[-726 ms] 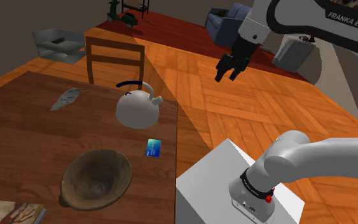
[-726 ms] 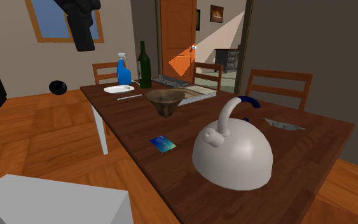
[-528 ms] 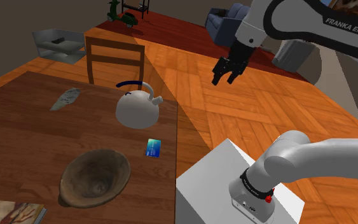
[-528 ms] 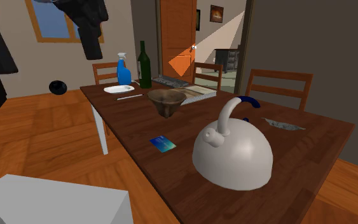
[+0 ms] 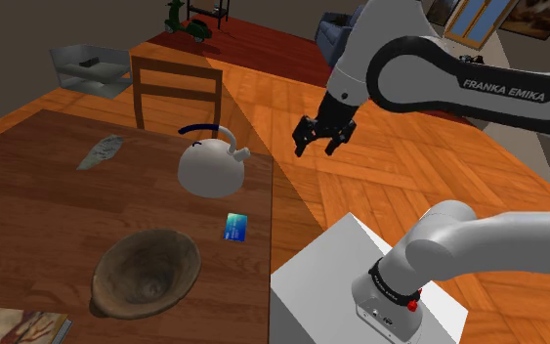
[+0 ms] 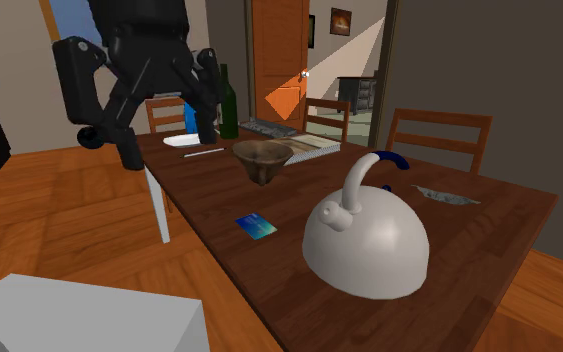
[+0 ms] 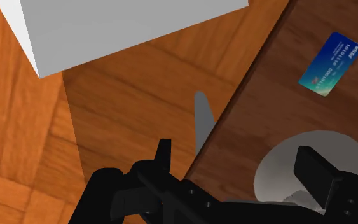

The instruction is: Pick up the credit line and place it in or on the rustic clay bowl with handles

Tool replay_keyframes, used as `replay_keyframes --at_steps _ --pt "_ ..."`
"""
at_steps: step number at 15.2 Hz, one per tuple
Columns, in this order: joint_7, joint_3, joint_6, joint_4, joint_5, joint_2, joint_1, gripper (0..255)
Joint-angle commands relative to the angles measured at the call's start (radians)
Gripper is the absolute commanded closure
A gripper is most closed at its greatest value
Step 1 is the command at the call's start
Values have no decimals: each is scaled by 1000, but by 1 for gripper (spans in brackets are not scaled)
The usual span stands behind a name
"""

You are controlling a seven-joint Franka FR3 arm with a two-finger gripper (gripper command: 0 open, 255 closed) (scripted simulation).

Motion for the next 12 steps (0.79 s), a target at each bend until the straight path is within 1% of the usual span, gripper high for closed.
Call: replay_keyframes --at_steps 1,4,7,10,12 --pt "87 61 55 -25 22 23 -3 0" --pt "215 156 129 -35 45 81 -15 0" --pt "349 255 205 -27 52 159 -39 0" --pt "492 361 278 -1 35 258 -80 0" --pt "597 436 325 25 5 334 -119 0"
